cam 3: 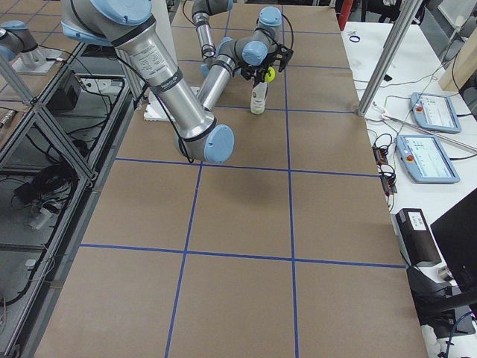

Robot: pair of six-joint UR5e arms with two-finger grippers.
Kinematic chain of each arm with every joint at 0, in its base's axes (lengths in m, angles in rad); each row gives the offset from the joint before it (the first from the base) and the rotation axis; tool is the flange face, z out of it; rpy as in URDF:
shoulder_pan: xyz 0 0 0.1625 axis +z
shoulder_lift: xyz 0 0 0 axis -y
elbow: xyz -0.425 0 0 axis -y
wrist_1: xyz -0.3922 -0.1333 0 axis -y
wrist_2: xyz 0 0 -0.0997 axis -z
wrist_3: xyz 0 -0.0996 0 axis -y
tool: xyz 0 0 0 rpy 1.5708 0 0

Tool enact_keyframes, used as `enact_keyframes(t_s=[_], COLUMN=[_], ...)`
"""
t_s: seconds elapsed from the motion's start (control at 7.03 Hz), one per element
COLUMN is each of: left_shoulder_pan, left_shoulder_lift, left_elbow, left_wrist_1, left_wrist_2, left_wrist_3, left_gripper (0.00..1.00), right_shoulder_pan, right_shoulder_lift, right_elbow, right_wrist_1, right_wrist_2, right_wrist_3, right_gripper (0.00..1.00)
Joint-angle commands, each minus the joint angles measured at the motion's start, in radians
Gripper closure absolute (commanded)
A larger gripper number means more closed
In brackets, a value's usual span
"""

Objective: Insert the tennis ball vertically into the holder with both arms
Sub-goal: 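Carry the second ball over the can with the right gripper and release it inside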

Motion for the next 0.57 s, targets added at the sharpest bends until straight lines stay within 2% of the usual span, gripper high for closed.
enact_keyframes(t_s=[0.0,0.43], left_shoulder_pan=[0.0,0.0], left_shoulder_lift=[0.0,0.0], left_elbow=[0.002,0.002], left_wrist_1=[0.0,-0.002], left_wrist_2=[0.001,0.001], left_wrist_3=[0.0,0.0], left_gripper=[0.09,0.09], right_shoulder_pan=[-0.025,-0.039], right_shoulder_lift=[0.02,0.041], right_elbow=[0.001,-0.005], right_wrist_1=[0.0,0.001], right_wrist_2=[-0.001,-0.003], right_wrist_3=[0.007,0.007], right_gripper=[1.0,1.0])
